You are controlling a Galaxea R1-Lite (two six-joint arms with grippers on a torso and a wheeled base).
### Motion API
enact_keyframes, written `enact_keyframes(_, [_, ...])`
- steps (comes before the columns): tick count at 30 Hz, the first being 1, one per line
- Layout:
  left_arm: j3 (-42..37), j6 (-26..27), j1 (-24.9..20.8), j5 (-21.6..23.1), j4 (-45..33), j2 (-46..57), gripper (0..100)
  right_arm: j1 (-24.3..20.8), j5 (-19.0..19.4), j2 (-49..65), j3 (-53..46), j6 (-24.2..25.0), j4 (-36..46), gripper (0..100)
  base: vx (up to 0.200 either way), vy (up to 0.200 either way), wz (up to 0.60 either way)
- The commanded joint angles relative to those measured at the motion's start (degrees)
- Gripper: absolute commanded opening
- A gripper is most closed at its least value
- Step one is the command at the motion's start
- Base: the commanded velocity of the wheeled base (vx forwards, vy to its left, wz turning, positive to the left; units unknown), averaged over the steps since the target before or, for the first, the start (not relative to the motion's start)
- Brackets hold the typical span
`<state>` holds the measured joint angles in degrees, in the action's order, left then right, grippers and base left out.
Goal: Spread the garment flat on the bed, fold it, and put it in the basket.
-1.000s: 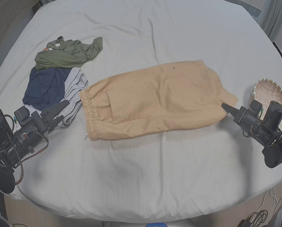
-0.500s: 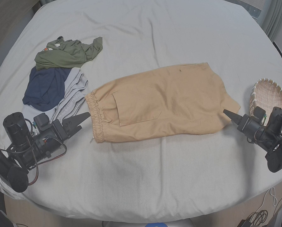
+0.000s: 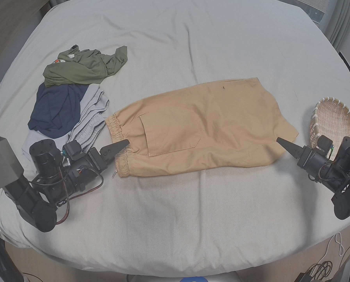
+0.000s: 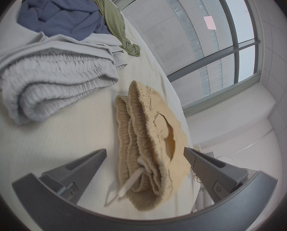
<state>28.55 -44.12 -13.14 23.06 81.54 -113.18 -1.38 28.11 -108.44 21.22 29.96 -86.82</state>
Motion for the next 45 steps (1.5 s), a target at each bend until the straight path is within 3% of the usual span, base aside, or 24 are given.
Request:
enact_keyframes(1, [3.71, -0.09, -1.8, -1.18, 0.02, -4.6, 100, -0.2, 0.01, 1.65, -0.57, 0.01, -0.28, 100, 0.0, 0.0, 0.0])
enact_keyframes(5, [6.08, -0.71, -3.29, -1.18, -0.16, -4.6, 100, -0.56, 0.01, 3.49, -1.36, 0.01, -0.37, 100, 0.0, 0.0, 0.0])
enact_keyframes(6, [6.43, -0.71, -3.73, -1.36, -0.51, -4.68, 0, -0.56, 0.01, 3.76, -1.45, 0.01, -0.37, 100, 0.0, 0.0, 0.0])
enact_keyframes(14, [3.62, -0.88, -3.38, -2.94, -0.16, -1.96, 0, -0.56, 0.28, 4.37, -3.29, 0.09, -0.89, 100, 0.0, 0.0, 0.0])
enact_keyframes(20, [-2.97, -3.26, 0.75, -2.5, -7.54, 15.71, 0, -1.0, 0.37, 4.37, -5.32, 0.01, -1.16, 100, 0.0, 0.0, 0.0])
enact_keyframes(24, [-4.03, -2.73, 7.34, -1.88, -24.68, 29.86, 0, -1.61, 0.37, 4.2, -6.55, 0.09, -1.16, 100, 0.0, 0.0, 0.0])
enact_keyframes(27, [-4.47, -0.35, 14.46, 2.07, -37.69, 36.01, 0, -2.49, 0.37, 4.11, -7.07, 0.09, -1.16, 100, 0.0, 0.0, 0.0])
enact_keyframes(31, [-5.0, 3.34, 24.48, 9.98, -42.08, 38.82, 0, -3.28, 0.1, 4.2, -6.55, 0.09, -1.25, 100, 0.0, 0.0, 0.0])
enact_keyframes(33, [-5.17, 3.78, 27.03, 12.62, -41.99, 38.91, 0, -3.63, 0.01, 4.28, -6.46, 0.09, -1.25, 100, 0.0, 0.0, 0.0])
enact_keyframes(37, [-5.17, 4.74, 27.38, 13.59, -42.08, 38.82, 0, -3.72, 0.01, 4.37, -6.9, 0.09, -1.25, 100, 0.0, 0.0, 0.0])
enact_keyframes(39, [-5.08, 5.01, 24.92, 13.94, -41.9, 38.73, 0, -3.72, 0.01, 4.28, -7.07, 0.09, -1.25, 100, 0.0, 0.0, 0.0])
enact_keyframes(45, [-2.1, 5.18, 9.36, 13.41, -41.11, 34.34, 0, -3.98, -0.07, 4.37, -7.16, 0.18, -1.25, 100, 0.0, 0.0, 0.0])
